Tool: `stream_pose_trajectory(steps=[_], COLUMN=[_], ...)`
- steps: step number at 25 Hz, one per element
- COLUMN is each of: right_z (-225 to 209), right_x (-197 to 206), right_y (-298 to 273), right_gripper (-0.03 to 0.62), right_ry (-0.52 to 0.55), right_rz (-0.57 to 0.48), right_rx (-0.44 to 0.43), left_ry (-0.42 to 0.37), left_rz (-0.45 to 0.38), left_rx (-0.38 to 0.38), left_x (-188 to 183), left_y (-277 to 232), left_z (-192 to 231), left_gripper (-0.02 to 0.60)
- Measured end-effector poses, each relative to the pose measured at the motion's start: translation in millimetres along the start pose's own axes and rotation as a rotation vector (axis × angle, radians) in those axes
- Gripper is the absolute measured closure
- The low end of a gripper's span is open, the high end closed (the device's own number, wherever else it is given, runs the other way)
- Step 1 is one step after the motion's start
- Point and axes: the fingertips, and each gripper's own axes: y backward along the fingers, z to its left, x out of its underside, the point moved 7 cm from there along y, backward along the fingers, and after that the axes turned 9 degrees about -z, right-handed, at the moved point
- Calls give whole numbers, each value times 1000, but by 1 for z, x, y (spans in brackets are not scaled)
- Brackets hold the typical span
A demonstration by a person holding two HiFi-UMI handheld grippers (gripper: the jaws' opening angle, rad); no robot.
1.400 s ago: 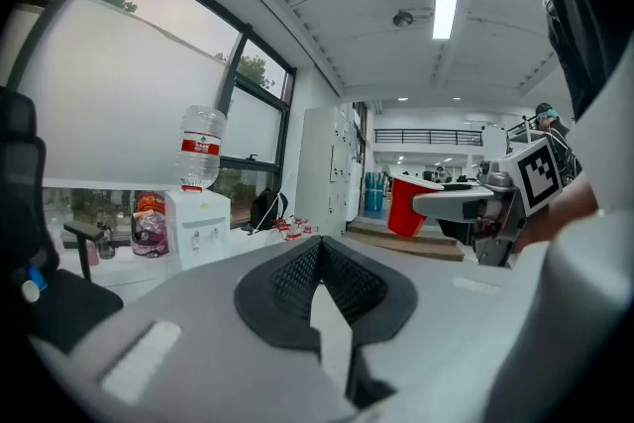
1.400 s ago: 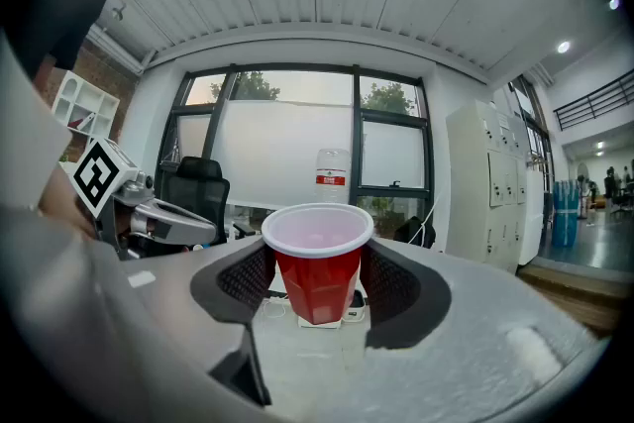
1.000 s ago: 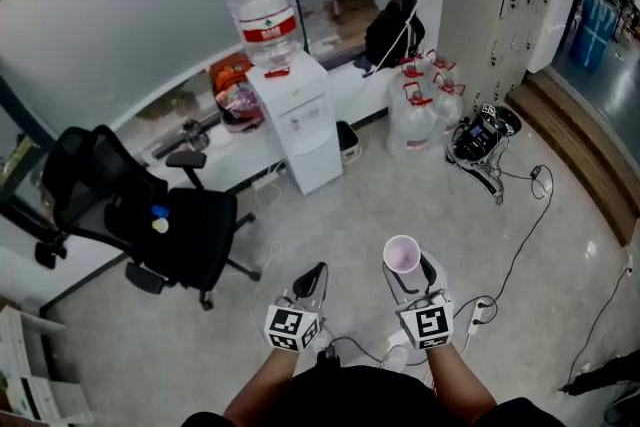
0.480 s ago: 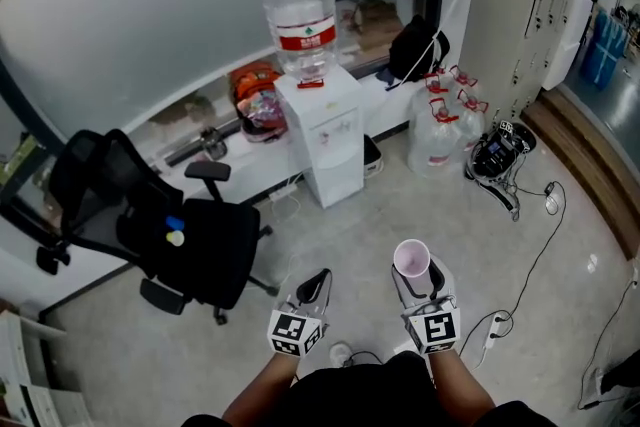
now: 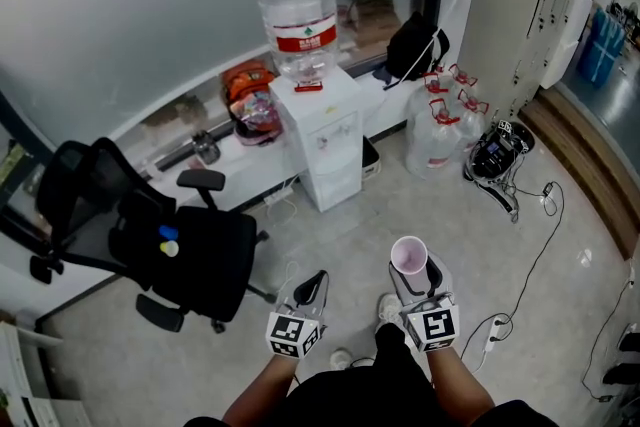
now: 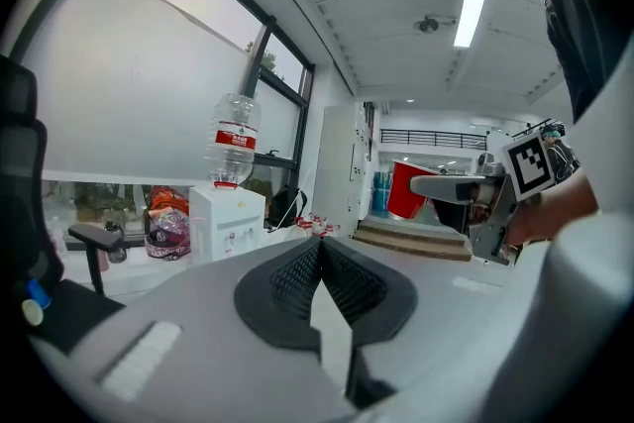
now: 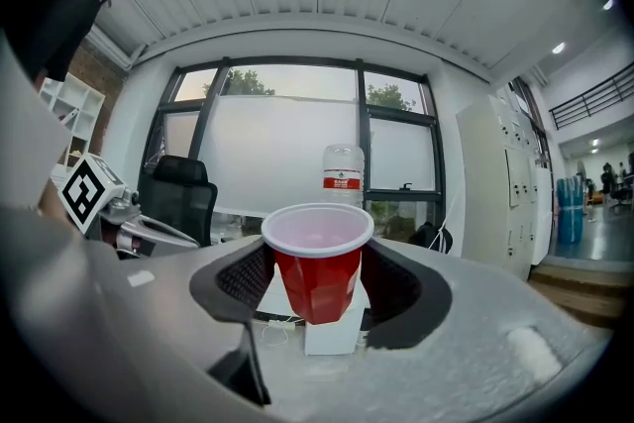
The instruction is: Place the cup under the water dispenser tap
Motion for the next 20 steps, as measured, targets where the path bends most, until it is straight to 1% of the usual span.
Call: stream_pose_trajectory(steps=[4, 8, 14, 20], right_z=[-23, -53, -101, -140], right_x=[7, 11, 21, 35], right_y=[-29, -60, -100, -130], right_gripper=[322, 322, 322, 322], right_ry=[10, -5, -21, -37], right_rz=[-4, -12, -14, -4], right_rx=[-14, -27, -55, -113], left_ry=[8, -12, -34, -41], left_rz=[1, 7, 20, 38], left_rx=[5, -4, -37, -101], left_x=[-2, -11, -19, -22], left_y=[-30, -68, -123, -164], left_z=[10, 19, 27, 34], left_gripper=[565, 565, 565, 565])
